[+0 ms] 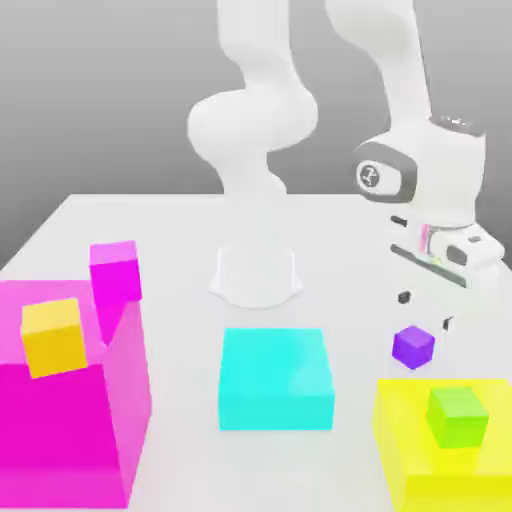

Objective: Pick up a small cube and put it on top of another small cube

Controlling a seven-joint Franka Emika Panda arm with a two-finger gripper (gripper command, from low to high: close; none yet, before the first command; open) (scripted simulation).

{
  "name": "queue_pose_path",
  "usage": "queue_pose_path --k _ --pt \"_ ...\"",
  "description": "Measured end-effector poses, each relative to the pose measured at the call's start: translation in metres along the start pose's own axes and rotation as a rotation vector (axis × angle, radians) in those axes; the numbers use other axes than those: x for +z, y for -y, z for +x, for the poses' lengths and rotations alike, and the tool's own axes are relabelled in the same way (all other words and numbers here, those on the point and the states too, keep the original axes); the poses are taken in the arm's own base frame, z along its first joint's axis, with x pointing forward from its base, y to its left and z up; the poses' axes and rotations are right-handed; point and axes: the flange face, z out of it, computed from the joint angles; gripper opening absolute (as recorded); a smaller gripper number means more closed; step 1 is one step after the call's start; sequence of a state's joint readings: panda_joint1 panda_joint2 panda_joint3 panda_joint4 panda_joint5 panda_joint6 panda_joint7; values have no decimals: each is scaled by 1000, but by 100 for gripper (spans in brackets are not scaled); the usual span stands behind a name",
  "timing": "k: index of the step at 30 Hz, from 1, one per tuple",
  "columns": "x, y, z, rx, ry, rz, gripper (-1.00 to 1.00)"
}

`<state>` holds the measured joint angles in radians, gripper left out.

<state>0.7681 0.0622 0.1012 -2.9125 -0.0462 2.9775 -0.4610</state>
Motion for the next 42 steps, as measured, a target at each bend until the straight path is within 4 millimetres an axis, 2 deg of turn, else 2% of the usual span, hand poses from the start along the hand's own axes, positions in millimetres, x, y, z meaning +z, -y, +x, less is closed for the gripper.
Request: queue_pose_path --k 5,6,13,21,22,27,30,34,38,40,42 --pt "41 1 -2 -3 2 3 0" --pt "46 1 -3 -3 2 3 -100" --pt "46 1 -3 -3 4 3 -100" --pt "-13 0 -2 0 4 3 -100" --pt "-20 -7 2 36 4 3 -100" --pt "-62 -128 -25 533 3 2 -100" --pt "-93 -194 -57 819 2 1 -100" --pt "-141 -271 -125 1200 0 1 -100" --pt "-193 -325 -218 1584 0 1 -100" --pt "-221 -342 -271 1776 0 2 -100" --pt "-249 -351 -327 1969 1 3 -100"
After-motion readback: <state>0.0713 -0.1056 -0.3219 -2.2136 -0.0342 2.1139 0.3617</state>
